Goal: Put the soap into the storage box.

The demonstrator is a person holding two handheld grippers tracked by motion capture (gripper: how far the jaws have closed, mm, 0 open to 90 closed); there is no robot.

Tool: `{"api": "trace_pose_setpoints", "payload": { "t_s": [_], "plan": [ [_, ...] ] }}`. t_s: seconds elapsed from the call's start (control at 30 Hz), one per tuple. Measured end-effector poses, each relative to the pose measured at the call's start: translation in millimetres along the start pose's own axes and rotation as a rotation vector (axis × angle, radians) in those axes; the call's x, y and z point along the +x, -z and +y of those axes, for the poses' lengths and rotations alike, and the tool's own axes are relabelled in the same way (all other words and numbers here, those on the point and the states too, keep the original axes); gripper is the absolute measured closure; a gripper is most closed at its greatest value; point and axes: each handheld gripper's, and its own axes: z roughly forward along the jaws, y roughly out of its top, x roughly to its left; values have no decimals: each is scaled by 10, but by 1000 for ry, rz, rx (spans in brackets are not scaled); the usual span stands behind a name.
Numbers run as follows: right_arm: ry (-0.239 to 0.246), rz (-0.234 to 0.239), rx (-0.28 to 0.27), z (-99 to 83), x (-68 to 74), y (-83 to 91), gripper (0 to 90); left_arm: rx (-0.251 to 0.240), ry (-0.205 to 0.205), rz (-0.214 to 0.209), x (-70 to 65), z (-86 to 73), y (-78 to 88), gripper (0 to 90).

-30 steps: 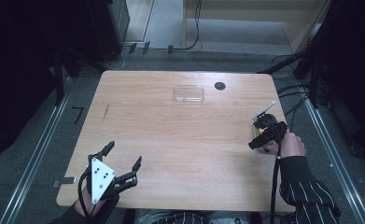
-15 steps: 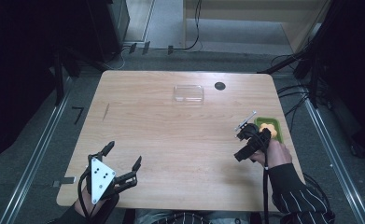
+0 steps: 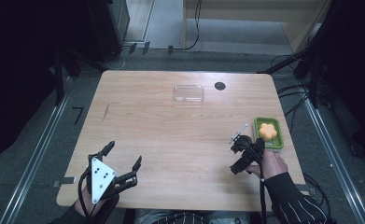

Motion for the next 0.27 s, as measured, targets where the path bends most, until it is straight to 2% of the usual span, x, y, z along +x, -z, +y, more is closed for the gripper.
{"api": "trace_pose_setpoints", "payload": {
  "t_s": [0.1, 0.27],
  "plan": [
    [12, 3, 4, -32, 35, -5, 54, 0, 0, 0, -1, 1, -1, 135],
    [6, 6, 1, -71, 53, -7, 54, 1, -3, -1, -10, 5, -9, 135]
  ]
}}
